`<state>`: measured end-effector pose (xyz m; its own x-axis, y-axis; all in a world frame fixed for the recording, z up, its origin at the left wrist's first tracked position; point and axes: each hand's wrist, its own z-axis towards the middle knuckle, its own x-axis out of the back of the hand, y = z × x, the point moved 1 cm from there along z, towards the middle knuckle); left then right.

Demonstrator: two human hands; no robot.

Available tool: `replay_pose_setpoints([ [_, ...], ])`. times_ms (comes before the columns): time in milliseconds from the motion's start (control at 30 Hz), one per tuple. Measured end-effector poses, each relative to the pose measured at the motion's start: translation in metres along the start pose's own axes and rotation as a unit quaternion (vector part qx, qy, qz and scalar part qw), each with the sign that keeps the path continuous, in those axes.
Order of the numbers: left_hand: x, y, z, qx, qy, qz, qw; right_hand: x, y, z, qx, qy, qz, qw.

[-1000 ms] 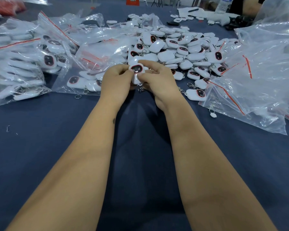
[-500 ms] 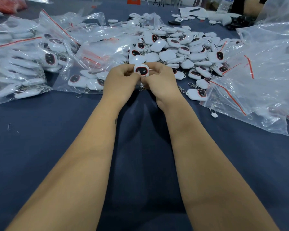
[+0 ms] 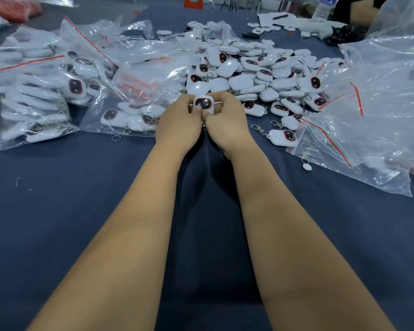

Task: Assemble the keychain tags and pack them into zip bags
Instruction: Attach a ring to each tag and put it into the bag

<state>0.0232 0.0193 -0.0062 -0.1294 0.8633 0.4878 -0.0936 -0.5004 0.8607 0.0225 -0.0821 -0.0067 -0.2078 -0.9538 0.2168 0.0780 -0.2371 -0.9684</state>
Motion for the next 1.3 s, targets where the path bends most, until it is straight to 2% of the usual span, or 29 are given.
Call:
replay_pose_setpoints([
  [167,-0.007,0.002,-0.005,0.007,0.042,0.023,0.999,0.0,0.0,-0.002,0.007,0.013,0.014,1.0],
  [267,-0.006,0.0,-0.008,0.002,0.055,-0.01,0.998,0.002,0.002,-0.004,0.013,0.009,0.036,0.999],
  [500,-0.005,-0.001,-0.008,-0.001,0.053,-0.045,0.998,0.004,0.0,-0.002,-0.028,-0.006,0.108,0.994],
  [667,-0.006,0.001,-0.009,0.0,0.046,-0.043,0.998,0.004,0.0,-0.001,-0.037,0.002,0.107,0.994],
  [800,-0.004,0.003,-0.011,0.023,0.042,-0.097,0.994,0.004,-0.002,-0.002,-0.049,-0.001,0.139,0.989],
  [1300,-0.002,0.008,-0.014,0.038,0.045,-0.14,0.988,0.006,-0.004,-0.007,-0.032,-0.01,0.16,0.987],
])
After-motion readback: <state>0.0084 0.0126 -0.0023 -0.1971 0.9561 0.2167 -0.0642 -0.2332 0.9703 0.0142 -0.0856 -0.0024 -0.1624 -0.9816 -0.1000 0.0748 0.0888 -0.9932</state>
